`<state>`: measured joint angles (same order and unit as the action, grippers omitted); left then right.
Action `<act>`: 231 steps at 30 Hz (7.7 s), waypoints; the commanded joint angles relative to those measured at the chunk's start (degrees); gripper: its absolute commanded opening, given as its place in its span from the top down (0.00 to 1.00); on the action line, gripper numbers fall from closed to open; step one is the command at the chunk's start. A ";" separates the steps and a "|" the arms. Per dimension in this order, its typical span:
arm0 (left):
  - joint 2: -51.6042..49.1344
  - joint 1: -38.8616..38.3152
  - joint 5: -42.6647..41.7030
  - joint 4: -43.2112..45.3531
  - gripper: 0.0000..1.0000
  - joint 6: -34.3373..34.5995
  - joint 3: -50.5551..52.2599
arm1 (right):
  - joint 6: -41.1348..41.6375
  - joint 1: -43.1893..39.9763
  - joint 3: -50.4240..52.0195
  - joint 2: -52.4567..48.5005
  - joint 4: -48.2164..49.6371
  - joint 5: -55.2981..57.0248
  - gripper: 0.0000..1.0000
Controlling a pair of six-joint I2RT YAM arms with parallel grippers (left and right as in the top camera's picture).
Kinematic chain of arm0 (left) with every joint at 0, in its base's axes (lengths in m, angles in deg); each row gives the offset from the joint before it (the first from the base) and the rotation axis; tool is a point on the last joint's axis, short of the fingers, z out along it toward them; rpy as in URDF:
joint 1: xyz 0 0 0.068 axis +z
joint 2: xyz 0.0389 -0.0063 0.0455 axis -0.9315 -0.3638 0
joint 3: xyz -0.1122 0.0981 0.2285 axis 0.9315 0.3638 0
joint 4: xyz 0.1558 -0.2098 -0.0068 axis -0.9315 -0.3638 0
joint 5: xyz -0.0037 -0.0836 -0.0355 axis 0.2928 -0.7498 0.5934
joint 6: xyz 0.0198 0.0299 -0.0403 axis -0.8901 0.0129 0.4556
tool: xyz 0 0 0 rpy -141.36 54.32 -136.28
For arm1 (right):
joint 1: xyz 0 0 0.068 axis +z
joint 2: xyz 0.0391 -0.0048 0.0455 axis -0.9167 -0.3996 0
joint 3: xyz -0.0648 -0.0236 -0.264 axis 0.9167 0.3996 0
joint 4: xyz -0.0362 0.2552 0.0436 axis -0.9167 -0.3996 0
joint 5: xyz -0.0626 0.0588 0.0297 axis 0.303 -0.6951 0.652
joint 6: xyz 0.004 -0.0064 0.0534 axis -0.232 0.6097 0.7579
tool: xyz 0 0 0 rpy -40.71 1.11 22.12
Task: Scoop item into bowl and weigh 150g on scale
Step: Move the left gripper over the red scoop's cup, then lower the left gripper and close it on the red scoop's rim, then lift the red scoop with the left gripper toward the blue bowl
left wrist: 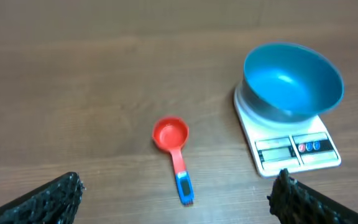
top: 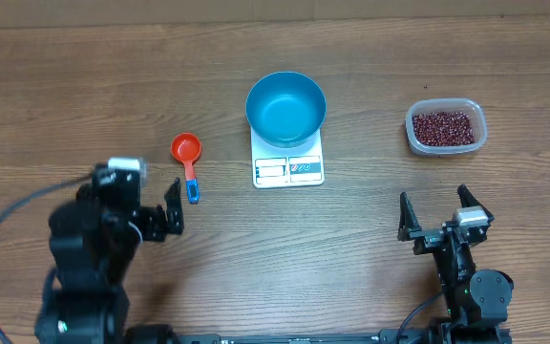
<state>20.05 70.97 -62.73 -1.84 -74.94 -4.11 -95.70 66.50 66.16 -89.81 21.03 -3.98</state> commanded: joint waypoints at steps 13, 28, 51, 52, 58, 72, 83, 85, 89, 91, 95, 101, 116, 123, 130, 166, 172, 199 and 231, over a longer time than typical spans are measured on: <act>-32.72 0.33 1.86 -19.52 0.00 1.29 -28.68 | -0.22 0.26 0.57 0.57 0.15 -0.04 0.00; -54.73 0.35 6.56 -19.19 0.00 1.27 -33.33 | -0.22 0.26 0.57 0.57 0.15 -0.04 0.00; -73.29 0.35 7.82 -11.39 0.00 1.31 -33.33 | -0.22 0.26 0.57 0.57 0.15 -0.04 0.00; -73.33 0.35 7.82 -10.93 0.01 1.33 -33.33 | -0.22 0.26 0.57 0.57 0.15 -0.04 0.00; -73.33 0.35 7.82 -8.39 0.01 1.33 -33.33 | -0.22 0.26 0.57 0.57 0.15 -0.04 0.00; -73.35 0.35 8.28 -3.10 0.00 1.31 -33.33 | -0.22 0.26 0.57 0.57 0.15 -0.04 0.00; -73.35 0.35 8.96 -3.23 0.00 1.29 -31.56 | -0.22 0.26 0.57 0.57 0.15 -0.04 0.00; -73.35 0.35 8.98 -3.06 0.00 1.29 -31.28 | -0.22 0.26 0.57 0.57 0.15 -0.04 0.00; -73.35 0.35 9.16 -1.95 0.00 1.29 -29.94 | -0.22 0.26 0.57 0.57 0.15 -0.04 0.00; -73.35 0.35 9.16 -1.33 0.00 1.29 -29.16 | -0.22 0.26 0.57 0.57 0.15 -0.04 0.00; -73.35 0.35 9.14 -1.14 0.00 1.29 -28.48 | -0.22 0.26 0.57 0.57 0.15 -0.04 0.00; -73.35 0.35 9.11 -1.11 0.01 1.29 -28.35 | -0.22 0.26 0.57 0.57 0.15 -0.04 0.00; -73.37 0.35 9.14 1.90 0.01 1.29 -24.37 | -0.22 0.26 0.57 0.57 0.15 -0.04 0.00; -73.37 0.35 9.14 2.08 0.00 1.29 -24.37 | -0.22 0.26 0.57 0.57 0.15 -0.04 0.00; -73.37 0.35 9.11 2.08 0.03 1.29 -24.37 | -0.22 0.26 0.57 0.57 0.15 -0.04 0.00; -73.35 0.33 9.05 2.69 0.96 1.31 -24.37 | -0.22 0.26 0.57 0.57 0.15 -0.04 0.00; -73.33 0.31 8.63 2.69 0.96 1.31 -24.41 | -0.22 0.26 0.57 0.57 0.15 -0.04 0.00; -58.42 -1.99 -8.94 -11.13 0.96 14.40 -34.40 | -0.22 0.26 0.57 0.57 0.15 -0.04 0.00; -57.16 -2.25 -9.01 -12.55 0.96 24.52 -34.40 | -0.22 0.26 0.57 0.57 0.15 -0.04 0.00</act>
<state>-38.31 68.74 -70.58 -14.65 -51.36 -37.42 -95.68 66.50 66.16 -89.81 21.03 -4.00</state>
